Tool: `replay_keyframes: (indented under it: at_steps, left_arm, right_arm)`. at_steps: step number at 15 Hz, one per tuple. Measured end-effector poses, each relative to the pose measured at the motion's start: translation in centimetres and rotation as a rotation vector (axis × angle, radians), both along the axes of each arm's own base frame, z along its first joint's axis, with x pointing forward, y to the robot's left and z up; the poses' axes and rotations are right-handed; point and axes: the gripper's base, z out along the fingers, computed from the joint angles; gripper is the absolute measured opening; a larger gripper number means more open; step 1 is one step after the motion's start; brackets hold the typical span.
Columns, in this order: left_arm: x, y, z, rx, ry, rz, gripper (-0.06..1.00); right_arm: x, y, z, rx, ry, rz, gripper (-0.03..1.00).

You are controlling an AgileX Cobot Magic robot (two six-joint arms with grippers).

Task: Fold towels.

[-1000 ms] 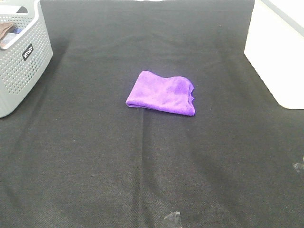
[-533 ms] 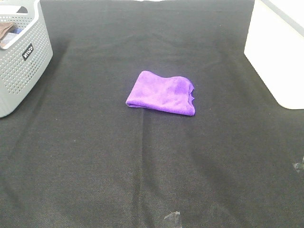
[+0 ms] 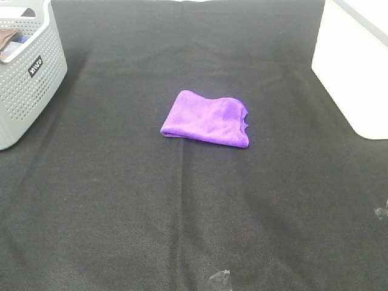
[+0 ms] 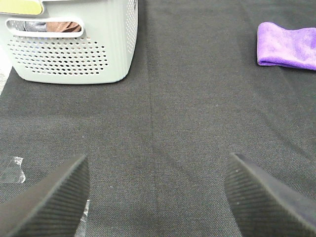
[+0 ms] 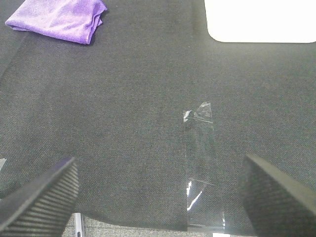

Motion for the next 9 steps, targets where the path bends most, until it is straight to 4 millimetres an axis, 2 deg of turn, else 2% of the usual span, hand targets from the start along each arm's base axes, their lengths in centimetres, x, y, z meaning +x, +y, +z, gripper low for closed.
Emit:
replay_keyframes:
  at_steps: [9]
  left_arm:
    - [0.0, 0.0, 0.0, -0.01, 0.0, 0.005, 0.7]
  right_arm:
    - [0.0, 0.0, 0.0, 0.0, 0.0, 0.0, 0.83]
